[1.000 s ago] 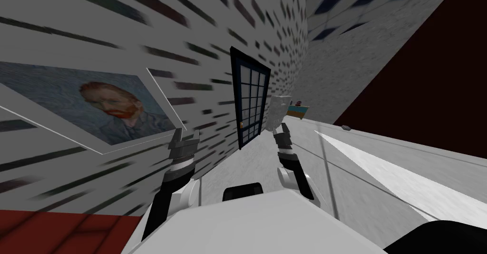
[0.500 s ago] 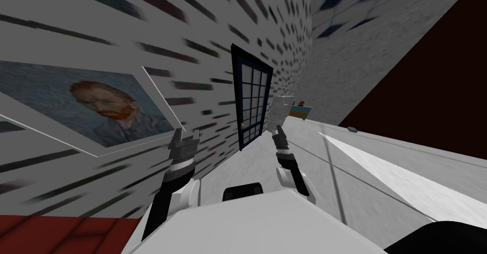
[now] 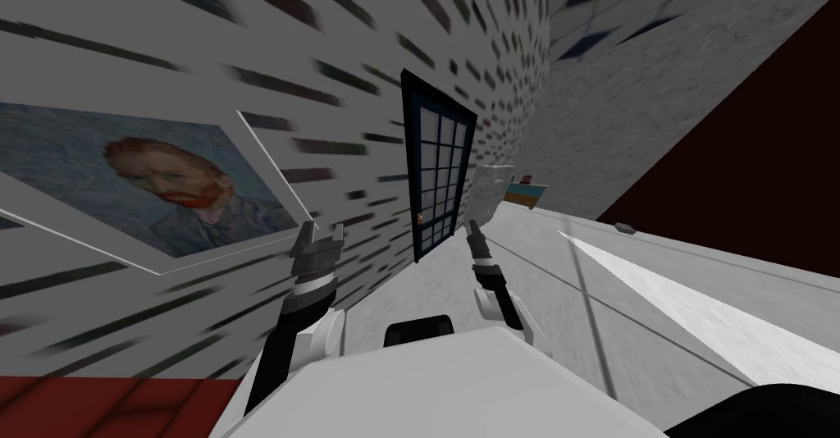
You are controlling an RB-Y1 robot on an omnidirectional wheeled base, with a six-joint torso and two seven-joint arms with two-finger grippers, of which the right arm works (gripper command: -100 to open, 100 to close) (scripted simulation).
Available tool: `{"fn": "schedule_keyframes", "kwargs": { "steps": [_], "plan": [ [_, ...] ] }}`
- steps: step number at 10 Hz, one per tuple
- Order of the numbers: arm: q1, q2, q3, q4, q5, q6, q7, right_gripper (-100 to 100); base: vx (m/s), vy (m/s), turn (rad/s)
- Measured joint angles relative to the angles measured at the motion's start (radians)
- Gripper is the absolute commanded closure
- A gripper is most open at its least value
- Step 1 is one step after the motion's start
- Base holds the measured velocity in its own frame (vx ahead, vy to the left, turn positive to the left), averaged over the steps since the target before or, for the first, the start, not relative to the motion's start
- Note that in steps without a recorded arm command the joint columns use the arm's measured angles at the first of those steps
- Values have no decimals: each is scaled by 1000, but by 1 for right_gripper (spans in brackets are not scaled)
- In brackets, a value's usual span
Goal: Pull the door open
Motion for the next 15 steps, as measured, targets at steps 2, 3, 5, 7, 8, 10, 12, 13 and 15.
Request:
{"fn": "schedule_keyframes", "kwargs": {
  "steps": [2,3,5,7,8,10,12,13,15],
  "plan": [
    [-11,-8,1,48,18,-14,51,-100,105,-18,68],
    [-23,-13,-1,76,27,-21,78,-100,60,-4,19],
    [-38,-19,-4,120,37,-33,111,-100,65,-9,49],
    [-51,-29,-7,178,55,-56,162,-100,72,-14,54],
    [-60,-31,-8,195,60,-58,180,-100,57,-20,44],
    [-78,-35,-9,251,77,-76,227,-100,88,-16,75],
    [-92,-44,-12,295,91,-88,271,-100,54,-19,29],
    [-98,-41,-11,323,101,-98,297,-100,78,-13,73],
    [-118,-43,-12,374,116,-114,346,-100,56,-15,46]
  ]
}}
